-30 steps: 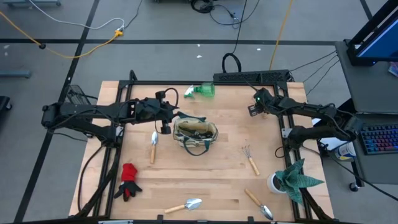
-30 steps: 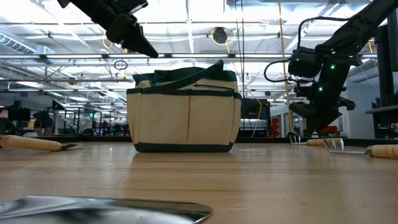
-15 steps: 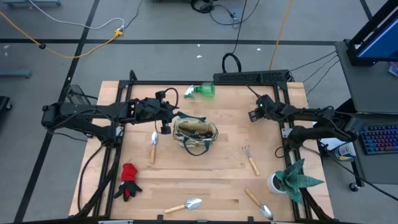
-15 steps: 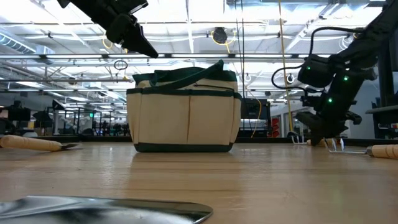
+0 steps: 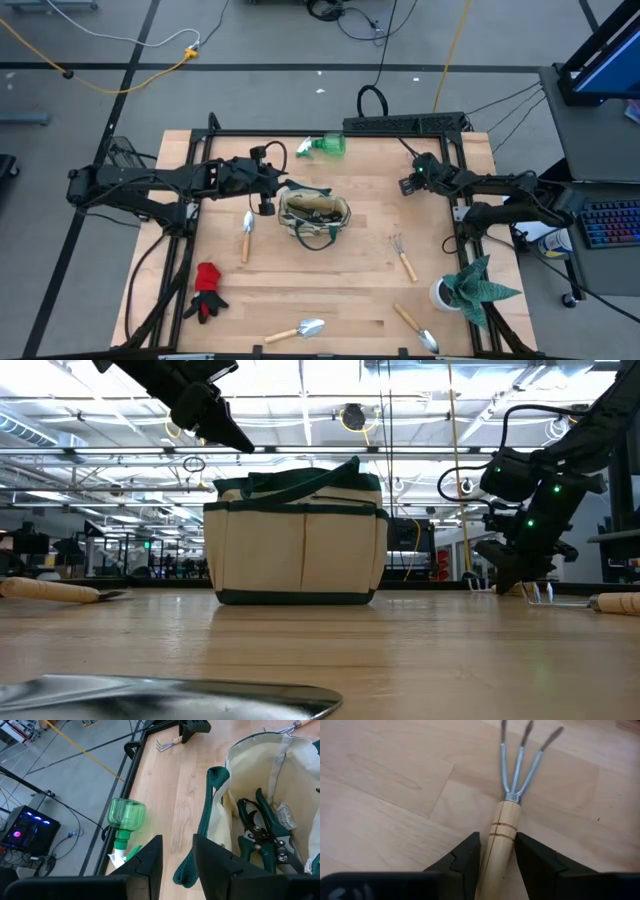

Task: Pick & Place Garden tools in Gardening bag
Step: Put the top brown hand rake into the brown gardening bag

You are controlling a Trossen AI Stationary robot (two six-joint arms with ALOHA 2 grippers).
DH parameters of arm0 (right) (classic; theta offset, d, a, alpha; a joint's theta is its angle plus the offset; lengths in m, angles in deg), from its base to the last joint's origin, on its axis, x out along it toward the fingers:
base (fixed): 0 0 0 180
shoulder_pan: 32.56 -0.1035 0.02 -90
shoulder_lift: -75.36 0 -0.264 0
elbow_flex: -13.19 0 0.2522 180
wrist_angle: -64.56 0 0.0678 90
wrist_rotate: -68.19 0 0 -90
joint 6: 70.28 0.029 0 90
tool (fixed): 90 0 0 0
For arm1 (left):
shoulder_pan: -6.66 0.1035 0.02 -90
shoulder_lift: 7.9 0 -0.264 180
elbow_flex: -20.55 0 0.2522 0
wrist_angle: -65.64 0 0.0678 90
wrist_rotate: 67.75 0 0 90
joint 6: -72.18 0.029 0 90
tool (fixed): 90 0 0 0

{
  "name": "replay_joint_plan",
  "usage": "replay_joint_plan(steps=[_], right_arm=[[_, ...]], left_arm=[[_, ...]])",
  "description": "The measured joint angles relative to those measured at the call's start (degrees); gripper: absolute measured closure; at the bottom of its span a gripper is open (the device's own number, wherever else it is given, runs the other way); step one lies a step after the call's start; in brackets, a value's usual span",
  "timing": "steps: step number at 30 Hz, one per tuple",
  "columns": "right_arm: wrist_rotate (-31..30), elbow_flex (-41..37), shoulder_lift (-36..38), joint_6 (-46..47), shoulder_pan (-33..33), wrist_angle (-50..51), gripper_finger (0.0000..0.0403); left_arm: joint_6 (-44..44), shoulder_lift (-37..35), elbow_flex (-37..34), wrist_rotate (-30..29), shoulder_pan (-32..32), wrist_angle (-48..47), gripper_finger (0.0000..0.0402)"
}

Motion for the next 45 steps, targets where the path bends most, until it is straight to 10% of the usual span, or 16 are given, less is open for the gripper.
replay_joint_plan(steps=[8, 45], right_arm=[[0.12, 0.0, -0.04, -2.07, -0.01, -0.23, 0.034], [15.29, 1.14, -0.11, -5.15, -6.5, -21.83, 0.0339]], left_arm=[[-0.13, 0.0, 0.0, 0.0, 0.02, 0.0, 0.0289], [-7.03, 0.0, 0.0, 0.07, 0.0, -0.09, 0.0289]])
